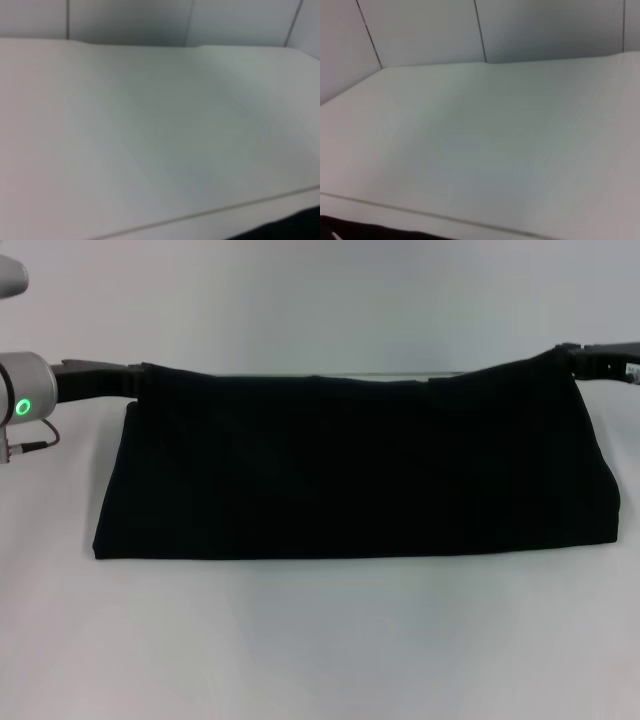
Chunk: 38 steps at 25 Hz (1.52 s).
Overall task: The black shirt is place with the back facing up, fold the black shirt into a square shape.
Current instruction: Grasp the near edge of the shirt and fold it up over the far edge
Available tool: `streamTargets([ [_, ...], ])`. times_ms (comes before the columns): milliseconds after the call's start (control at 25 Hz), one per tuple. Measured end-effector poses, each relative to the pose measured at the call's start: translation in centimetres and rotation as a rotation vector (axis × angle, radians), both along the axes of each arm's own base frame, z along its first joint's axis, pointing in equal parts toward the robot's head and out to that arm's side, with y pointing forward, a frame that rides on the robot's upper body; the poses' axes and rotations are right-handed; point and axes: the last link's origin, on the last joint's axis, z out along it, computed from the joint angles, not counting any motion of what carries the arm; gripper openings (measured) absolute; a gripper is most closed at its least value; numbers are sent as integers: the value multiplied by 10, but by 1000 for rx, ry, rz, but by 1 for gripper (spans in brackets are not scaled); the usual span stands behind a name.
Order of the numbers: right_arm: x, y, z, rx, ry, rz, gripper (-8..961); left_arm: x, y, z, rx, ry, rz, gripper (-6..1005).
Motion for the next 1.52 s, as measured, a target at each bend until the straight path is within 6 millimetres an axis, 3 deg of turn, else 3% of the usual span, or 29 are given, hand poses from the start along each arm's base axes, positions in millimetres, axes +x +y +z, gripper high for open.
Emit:
streamTargets([
  [320, -12, 18, -3, 55, -75, -21, 29, 1, 9, 1, 61, 36, 16, 5],
  [1120, -12, 23, -14, 76, -112, -65, 30, 7, 22, -25, 137, 132, 49, 31],
  [1320, -8, 24, -7, 108, -135, -75, 105, 2, 22, -27, 197, 151, 91, 119],
  [1520, -1, 24, 2, 155, -134, -100, 295, -5, 21, -27, 257, 144, 147, 206],
])
